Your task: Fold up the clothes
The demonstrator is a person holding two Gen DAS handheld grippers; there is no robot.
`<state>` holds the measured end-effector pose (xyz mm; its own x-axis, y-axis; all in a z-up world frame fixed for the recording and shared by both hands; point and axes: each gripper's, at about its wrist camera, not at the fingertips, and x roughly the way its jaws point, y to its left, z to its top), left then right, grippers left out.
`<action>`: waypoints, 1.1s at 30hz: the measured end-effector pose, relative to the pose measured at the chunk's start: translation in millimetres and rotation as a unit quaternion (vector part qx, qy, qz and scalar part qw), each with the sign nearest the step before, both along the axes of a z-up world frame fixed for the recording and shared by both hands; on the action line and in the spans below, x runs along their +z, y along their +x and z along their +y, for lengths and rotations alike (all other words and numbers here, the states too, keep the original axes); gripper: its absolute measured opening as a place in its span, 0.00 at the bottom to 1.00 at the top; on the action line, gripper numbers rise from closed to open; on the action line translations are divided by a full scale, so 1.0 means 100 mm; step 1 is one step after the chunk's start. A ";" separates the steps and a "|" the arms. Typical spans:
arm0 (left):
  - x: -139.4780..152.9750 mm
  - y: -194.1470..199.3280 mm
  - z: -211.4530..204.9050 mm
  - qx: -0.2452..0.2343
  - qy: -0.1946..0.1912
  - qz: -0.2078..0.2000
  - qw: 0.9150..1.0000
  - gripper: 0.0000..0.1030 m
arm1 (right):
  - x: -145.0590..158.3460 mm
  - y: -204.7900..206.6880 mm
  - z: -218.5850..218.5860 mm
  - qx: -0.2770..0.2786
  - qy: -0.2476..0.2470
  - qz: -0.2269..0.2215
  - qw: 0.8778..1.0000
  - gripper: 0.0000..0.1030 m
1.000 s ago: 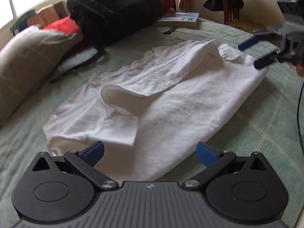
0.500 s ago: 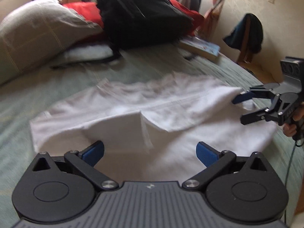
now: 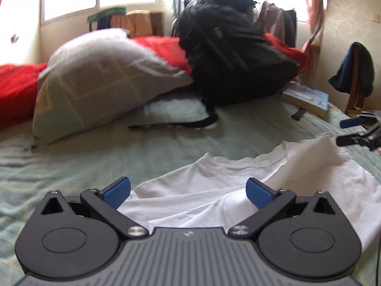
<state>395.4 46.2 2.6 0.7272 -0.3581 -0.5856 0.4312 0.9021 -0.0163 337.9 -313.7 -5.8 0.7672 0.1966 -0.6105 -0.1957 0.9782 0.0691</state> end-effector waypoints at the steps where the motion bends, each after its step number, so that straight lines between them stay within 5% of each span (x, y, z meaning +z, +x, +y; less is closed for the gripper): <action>1: 0.03 -0.07 -0.01 -0.017 0.002 -0.004 1.000 0.99 | 0.01 -0.03 0.00 0.000 0.005 -0.003 1.000 1.00; 9: -0.07 -0.61 0.00 -0.104 0.058 0.038 0.992 0.99 | 0.06 -0.54 0.15 0.046 -0.006 -0.008 0.999 1.00; 18: -0.44 -0.43 -0.03 -0.138 -0.029 0.133 0.981 0.99 | -0.05 -0.77 0.26 0.044 -0.001 0.006 0.999 1.00; 21: -0.47 -0.17 -0.02 -0.109 -0.063 0.125 0.984 0.99 | -0.05 -0.81 0.25 0.035 0.008 0.006 0.999 1.00; 28: -0.29 0.24 0.18 0.029 -0.091 0.036 0.995 0.99 | -0.10 -0.87 0.19 0.021 0.009 0.014 1.000 1.00; 33: -0.16 -0.03 0.19 0.020 -0.062 -0.001 0.998 0.99 | -0.13 -0.90 0.17 0.023 0.008 0.015 1.000 1.00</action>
